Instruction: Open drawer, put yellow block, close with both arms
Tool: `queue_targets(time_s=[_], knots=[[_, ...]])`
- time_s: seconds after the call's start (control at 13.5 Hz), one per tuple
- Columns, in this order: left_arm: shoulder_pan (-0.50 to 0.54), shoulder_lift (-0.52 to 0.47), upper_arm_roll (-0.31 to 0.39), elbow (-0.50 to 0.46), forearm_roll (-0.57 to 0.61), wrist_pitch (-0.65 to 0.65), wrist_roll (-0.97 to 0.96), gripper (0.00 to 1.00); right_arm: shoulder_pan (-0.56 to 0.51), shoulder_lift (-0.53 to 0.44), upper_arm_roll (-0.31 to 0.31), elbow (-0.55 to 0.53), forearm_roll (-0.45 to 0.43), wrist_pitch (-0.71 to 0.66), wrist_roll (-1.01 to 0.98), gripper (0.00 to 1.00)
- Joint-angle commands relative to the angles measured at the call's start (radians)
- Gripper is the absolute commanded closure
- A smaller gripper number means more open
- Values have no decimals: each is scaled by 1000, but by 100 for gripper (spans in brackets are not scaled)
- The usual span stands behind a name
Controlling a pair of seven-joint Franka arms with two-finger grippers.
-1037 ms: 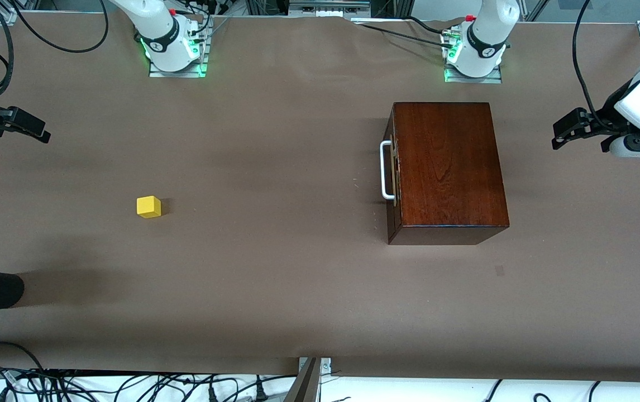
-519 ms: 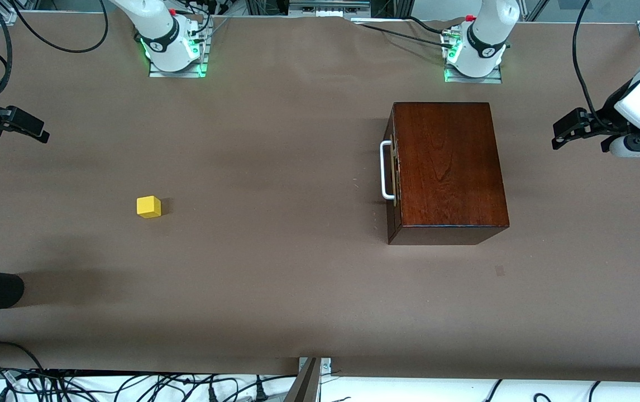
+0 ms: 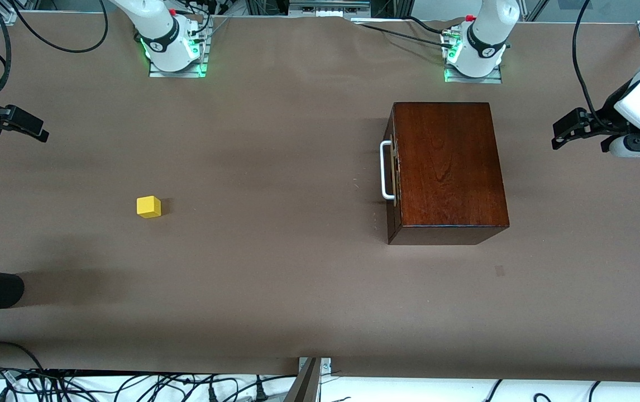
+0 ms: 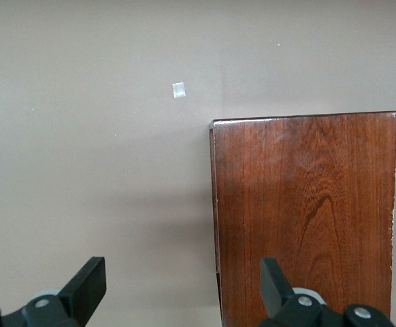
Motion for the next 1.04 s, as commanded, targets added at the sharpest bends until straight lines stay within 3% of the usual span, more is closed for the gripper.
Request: queue_targets(time_s=[0.0,0.3,0.81,0.96], knots=[[2,-2,-9,-3,-8,0,-5,0,-8,12,5,30,-5,-25,-39,0],[-24,56,-60,63,-6,-5,-58,0,-3,12,11,30,0,-25,-48,0],[-36,143,-276,107,-5,-6,-244,0,-5,13,11,30,2,-25,-45,0],[-103,159,-295,104,6,-6,-371,0,-5,13,11,29,2,-25,-45,0]])
